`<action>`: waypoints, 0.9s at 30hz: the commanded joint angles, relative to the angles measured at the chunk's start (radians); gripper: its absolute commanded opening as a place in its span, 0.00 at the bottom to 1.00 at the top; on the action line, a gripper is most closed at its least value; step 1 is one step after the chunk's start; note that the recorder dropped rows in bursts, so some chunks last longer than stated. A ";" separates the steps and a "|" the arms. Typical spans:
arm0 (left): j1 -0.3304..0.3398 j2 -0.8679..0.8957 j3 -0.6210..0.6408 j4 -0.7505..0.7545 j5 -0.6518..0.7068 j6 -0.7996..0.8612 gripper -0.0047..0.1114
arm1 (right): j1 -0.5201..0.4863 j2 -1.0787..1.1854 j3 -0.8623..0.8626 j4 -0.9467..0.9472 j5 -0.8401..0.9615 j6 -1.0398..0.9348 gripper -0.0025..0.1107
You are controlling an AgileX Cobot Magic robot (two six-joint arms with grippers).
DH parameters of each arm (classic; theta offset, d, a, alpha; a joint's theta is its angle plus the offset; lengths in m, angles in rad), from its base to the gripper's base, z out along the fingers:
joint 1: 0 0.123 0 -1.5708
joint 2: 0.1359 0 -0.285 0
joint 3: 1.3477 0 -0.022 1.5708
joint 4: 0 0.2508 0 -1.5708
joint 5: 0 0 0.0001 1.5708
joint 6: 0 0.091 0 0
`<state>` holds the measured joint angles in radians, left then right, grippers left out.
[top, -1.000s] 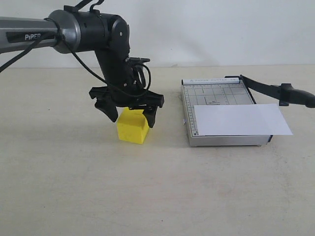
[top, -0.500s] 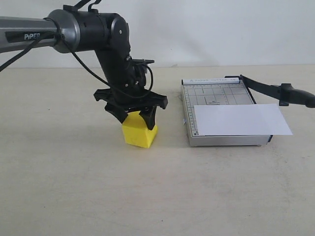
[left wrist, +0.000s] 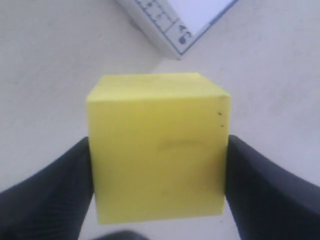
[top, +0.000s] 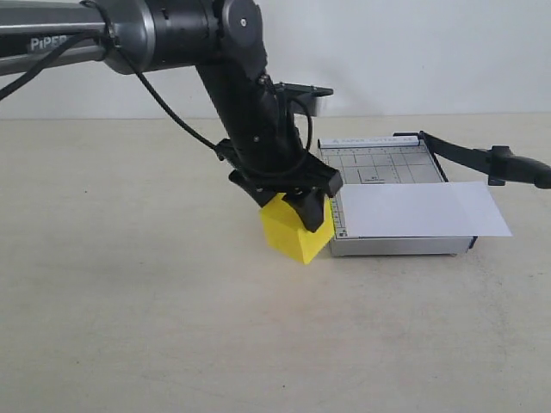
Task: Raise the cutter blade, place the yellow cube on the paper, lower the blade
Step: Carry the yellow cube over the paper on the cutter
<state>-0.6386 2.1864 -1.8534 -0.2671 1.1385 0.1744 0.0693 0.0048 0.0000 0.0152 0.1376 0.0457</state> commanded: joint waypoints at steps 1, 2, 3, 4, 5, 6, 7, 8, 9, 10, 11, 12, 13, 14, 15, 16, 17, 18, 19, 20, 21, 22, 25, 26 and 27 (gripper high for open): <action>-0.066 -0.019 -0.040 0.006 -0.026 0.017 0.08 | -0.001 -0.005 0.000 -0.002 -0.009 -0.001 0.02; -0.078 -0.019 -0.054 0.006 -0.035 0.015 0.08 | -0.001 -0.005 0.000 -0.002 -0.009 -0.001 0.02; -0.088 -0.019 -0.075 0.006 -0.048 0.005 0.08 | -0.001 -0.005 0.000 -0.002 -0.009 -0.001 0.02; -0.098 -0.019 -0.089 0.008 -0.065 -0.006 0.08 | -0.001 -0.005 0.000 -0.002 -0.009 -0.001 0.02; -0.104 -0.019 -0.108 0.015 -0.081 -0.019 0.08 | -0.001 -0.005 0.000 -0.002 -0.009 -0.001 0.02; -0.119 -0.019 -0.142 0.050 -0.122 -0.058 0.08 | -0.001 -0.005 0.000 -0.002 -0.009 -0.001 0.02; -0.128 -0.019 -0.156 0.071 -0.146 -0.079 0.08 | -0.001 -0.005 0.000 -0.002 -0.009 -0.001 0.02; -0.130 -0.019 -0.174 0.084 -0.192 -0.116 0.08 | -0.001 -0.005 0.000 -0.002 -0.009 -0.001 0.02; -0.130 -0.017 -0.184 0.084 -0.215 -0.136 0.08 | -0.001 -0.005 0.000 -0.002 -0.009 -0.001 0.02; -0.130 -0.017 -0.188 0.109 -0.251 -0.184 0.08 | -0.001 -0.005 0.000 -0.002 -0.009 -0.001 0.02; -0.130 -0.017 -0.190 0.145 -0.266 -0.213 0.08 | -0.001 -0.005 0.000 -0.002 -0.009 -0.001 0.02; -0.130 -0.017 -0.192 0.183 -0.281 -0.251 0.08 | -0.001 -0.005 0.000 -0.002 -0.009 -0.001 0.02; -0.130 -0.017 -0.192 0.204 -0.283 -0.261 0.08 | -0.001 -0.005 0.000 -0.002 -0.009 -0.001 0.02; -0.130 -0.015 -0.192 0.225 -0.283 -0.267 0.08 | -0.001 -0.005 0.000 -0.002 -0.009 -0.001 0.02; -0.130 -0.015 -0.192 0.226 -0.283 -0.267 0.08 | -0.001 -0.005 0.000 -0.002 -0.009 -0.001 0.02; -0.130 -0.010 -0.192 0.226 -0.286 -0.275 0.08 | -0.001 -0.005 0.000 -0.002 -0.009 -0.001 0.02; -0.130 0.001 -0.194 0.222 -0.293 -0.275 0.08 | -0.001 -0.005 0.000 -0.002 -0.009 -0.001 0.02; -0.130 0.013 -0.194 0.202 -0.298 -0.275 0.08 | -0.001 -0.005 0.000 -0.002 -0.009 -0.001 0.02; -0.130 0.023 -0.194 0.186 -0.300 -0.275 0.08 | -0.001 -0.005 0.000 -0.002 -0.009 -0.001 0.02; -0.130 0.041 -0.194 0.169 -0.300 -0.275 0.08 | -0.001 -0.005 0.000 -0.002 -0.009 -0.001 0.02; -0.130 0.054 -0.194 0.161 -0.300 -0.275 0.08 | -0.001 -0.005 0.000 -0.002 -0.009 -0.001 0.02; -0.130 0.068 -0.194 0.152 -0.302 -0.275 0.08 | -0.001 -0.005 0.000 -0.002 -0.009 -0.001 0.02; -0.130 0.084 -0.194 0.151 -0.310 -0.275 0.08 | -0.001 -0.005 0.000 -0.002 -0.009 -0.001 0.02; -0.130 0.090 -0.194 0.151 -0.315 -0.275 0.08 | -0.001 -0.005 0.000 -0.002 -0.009 -0.001 0.02; -0.130 0.094 -0.194 0.151 -0.317 -0.275 0.08 | -0.001 -0.005 0.000 -0.002 -0.009 -0.001 0.02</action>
<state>-0.7658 2.2742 -2.0435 -0.1052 0.8513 -0.0929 0.0693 0.0048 0.0000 0.0152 0.1376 0.0457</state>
